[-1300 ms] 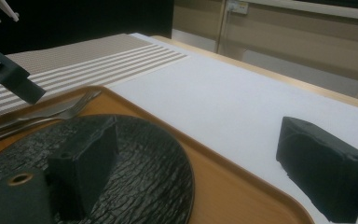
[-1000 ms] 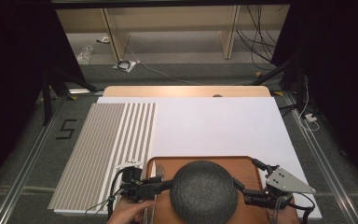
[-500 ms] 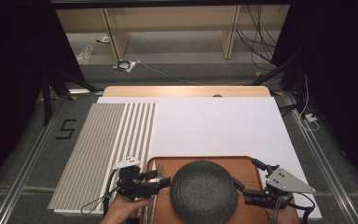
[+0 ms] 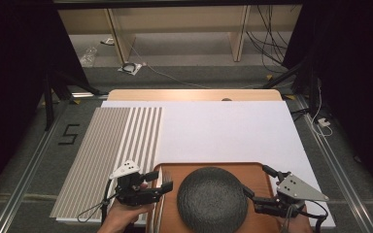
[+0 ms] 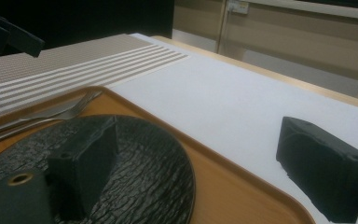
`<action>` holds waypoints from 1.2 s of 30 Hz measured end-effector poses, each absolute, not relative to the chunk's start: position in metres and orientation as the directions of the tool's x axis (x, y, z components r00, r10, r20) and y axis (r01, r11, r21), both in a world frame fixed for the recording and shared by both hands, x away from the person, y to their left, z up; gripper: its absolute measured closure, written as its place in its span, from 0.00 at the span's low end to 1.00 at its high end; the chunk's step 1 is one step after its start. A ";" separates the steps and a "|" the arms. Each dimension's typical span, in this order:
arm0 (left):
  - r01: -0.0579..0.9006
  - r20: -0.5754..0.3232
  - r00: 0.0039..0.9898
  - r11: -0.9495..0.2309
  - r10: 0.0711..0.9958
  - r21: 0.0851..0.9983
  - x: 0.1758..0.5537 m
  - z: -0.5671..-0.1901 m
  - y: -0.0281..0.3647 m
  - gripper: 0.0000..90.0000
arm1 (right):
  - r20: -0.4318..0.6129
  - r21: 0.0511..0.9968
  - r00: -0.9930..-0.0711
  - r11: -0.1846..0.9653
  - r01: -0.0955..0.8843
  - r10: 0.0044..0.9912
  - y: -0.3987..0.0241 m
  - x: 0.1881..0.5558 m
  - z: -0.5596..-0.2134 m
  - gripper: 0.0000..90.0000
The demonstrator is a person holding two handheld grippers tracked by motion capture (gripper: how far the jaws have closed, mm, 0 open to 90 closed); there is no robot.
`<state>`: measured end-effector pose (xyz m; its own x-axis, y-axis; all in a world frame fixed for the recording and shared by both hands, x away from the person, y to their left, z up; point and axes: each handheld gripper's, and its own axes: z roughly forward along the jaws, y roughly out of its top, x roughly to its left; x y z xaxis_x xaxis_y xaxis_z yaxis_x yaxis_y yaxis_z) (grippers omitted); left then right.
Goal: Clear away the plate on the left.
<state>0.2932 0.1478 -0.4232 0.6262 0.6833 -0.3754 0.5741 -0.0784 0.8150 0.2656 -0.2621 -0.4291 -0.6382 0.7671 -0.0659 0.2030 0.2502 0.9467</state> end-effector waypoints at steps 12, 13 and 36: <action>0.504 -0.313 0.666 -0.099 0.677 0.858 0.292 -0.423 0.153 0.27 | -0.065 0.947 -0.639 0.249 0.202 0.766 -0.263 0.266 -0.429 0.15; 0.494 -0.301 0.672 -0.106 0.677 0.863 0.292 -0.423 0.154 0.27 | -0.065 0.947 -0.639 0.250 0.202 0.766 -0.263 0.265 -0.429 0.15; 0.436 -0.279 0.702 -0.086 0.655 0.896 0.289 -0.426 0.155 0.22 | -0.071 0.946 -0.639 0.256 0.202 0.766 -0.263 0.265 -0.429 0.15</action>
